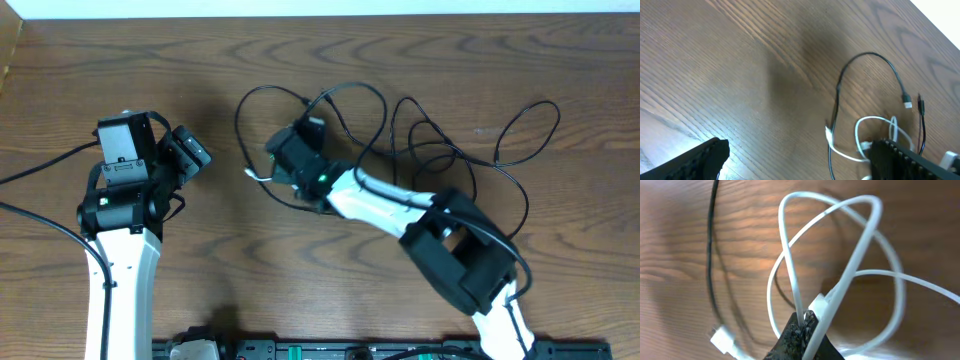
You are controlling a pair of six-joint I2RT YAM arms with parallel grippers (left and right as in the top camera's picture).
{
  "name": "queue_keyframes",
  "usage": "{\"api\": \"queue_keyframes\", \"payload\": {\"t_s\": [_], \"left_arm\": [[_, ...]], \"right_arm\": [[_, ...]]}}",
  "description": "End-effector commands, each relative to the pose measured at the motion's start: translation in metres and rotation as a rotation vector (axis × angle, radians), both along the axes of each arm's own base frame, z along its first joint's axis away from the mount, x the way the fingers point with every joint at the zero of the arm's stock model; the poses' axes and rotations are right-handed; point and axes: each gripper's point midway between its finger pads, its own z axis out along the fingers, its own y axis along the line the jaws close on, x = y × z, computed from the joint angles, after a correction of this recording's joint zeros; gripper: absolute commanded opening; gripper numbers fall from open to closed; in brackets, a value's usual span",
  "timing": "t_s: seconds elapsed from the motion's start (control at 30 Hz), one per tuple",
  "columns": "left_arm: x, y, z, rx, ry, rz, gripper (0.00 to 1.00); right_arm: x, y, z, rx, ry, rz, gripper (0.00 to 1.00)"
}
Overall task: Untangle cables
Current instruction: 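Grasp the white cable with the right gripper and carry it off right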
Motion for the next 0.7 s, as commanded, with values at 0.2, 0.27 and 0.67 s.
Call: {"api": "queue_keyframes", "payload": {"t_s": [0.2,0.27,0.67], "left_arm": [[0.001,0.002,0.002,-0.005,-0.004,0.017,0.96],[0.002,0.003,0.002,-0.004,-0.007,0.017,0.96],[0.001,0.002,0.002,-0.005,-0.003,0.017,0.96]], "right_arm": [[0.032,-0.076,0.135,-0.205,-0.287,0.286,0.01],[0.038,-0.097,0.163,-0.220,-0.343,0.276,0.01],[0.074,-0.315,0.270,-0.353,-0.483,-0.178,0.01]]}}
